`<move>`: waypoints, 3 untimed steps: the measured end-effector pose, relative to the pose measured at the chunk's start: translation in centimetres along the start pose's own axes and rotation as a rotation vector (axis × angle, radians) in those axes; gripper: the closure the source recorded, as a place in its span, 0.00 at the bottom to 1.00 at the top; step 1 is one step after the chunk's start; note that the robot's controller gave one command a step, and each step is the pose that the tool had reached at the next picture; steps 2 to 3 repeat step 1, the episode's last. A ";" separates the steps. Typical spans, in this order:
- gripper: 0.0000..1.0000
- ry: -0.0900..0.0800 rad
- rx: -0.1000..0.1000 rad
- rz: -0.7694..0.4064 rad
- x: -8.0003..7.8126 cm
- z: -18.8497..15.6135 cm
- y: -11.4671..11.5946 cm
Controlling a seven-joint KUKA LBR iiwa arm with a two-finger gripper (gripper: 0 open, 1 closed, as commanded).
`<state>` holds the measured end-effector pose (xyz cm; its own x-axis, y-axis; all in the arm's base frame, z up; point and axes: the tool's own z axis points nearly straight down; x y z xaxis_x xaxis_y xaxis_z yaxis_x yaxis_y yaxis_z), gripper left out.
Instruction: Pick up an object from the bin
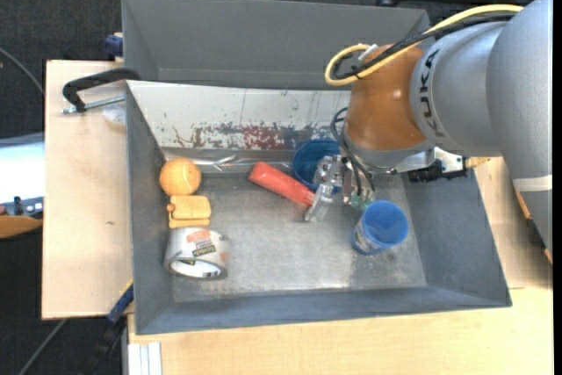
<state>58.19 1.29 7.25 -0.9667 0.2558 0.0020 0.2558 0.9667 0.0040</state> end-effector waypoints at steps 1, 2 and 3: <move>1.00 0.005 -0.001 -0.007 -0.4 0.1 -0.1; 1.00 0.005 -0.001 -0.007 -0.4 0.1 -0.1; 1.00 0.005 -0.001 -0.007 -0.4 0.1 -0.1</move>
Offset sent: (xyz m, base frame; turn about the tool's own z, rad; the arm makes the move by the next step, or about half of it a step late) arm 0.0186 -0.0052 -0.0025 -0.0440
